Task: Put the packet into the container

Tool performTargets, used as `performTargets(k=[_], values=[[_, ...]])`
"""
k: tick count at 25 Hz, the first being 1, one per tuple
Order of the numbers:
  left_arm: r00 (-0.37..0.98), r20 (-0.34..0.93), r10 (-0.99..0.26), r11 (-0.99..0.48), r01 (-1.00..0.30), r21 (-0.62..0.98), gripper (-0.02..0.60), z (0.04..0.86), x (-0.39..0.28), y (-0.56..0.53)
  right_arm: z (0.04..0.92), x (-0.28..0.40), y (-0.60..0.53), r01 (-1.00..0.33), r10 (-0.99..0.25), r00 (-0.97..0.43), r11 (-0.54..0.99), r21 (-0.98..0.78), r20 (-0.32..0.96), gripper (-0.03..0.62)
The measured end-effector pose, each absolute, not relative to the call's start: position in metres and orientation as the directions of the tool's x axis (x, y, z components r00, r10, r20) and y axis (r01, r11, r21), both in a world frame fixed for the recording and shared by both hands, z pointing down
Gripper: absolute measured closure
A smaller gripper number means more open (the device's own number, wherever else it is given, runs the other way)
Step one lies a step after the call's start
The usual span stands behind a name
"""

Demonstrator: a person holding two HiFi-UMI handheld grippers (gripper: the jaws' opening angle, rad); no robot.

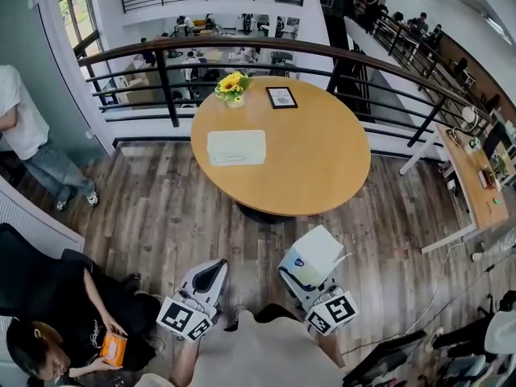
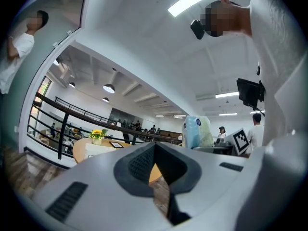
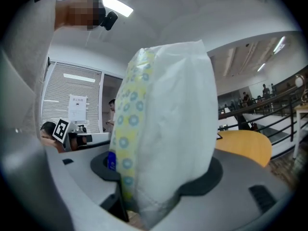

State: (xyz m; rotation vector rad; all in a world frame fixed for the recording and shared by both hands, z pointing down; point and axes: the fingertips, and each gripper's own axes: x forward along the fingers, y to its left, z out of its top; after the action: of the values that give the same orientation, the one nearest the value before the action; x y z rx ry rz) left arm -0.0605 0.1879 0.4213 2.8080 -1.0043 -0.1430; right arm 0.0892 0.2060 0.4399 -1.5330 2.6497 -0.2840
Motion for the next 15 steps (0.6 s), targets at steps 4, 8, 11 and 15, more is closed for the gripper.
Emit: performTargets(k=[4, 8, 11, 15], values=[[0.771, -0.020, -0.636, -0.759, -0.621, 0.194, 0.577, 0.428, -0.064, 0.176, 0.446, 0.085, 0.193, -0.851, -0.863, -0.502, 0.483, -0.204, 0.051, 0.276], [0.766, -0.009, -0.643, -0.751, -0.629, 0.201, 0.577, 0.432, -0.070, 0.153, 0.452, 0.079, 0.170, -0.847, -0.859, -0.508, 0.485, -0.216, 0.060, 0.276], [0.763, -0.010, -0.646, -0.750, -0.632, 0.193, 0.577, 0.430, -0.073, 0.128, 0.452, 0.075, 0.144, -0.842, -0.857, -0.513, 0.491, -0.222, 0.052, 0.276], [0.754, -0.010, -0.657, -0.741, -0.644, 0.191, 0.577, 0.432, -0.074, 0.086, 0.452, 0.075, 0.099, -0.838, -0.852, -0.521, 0.502, -0.215, 0.042, 0.276]])
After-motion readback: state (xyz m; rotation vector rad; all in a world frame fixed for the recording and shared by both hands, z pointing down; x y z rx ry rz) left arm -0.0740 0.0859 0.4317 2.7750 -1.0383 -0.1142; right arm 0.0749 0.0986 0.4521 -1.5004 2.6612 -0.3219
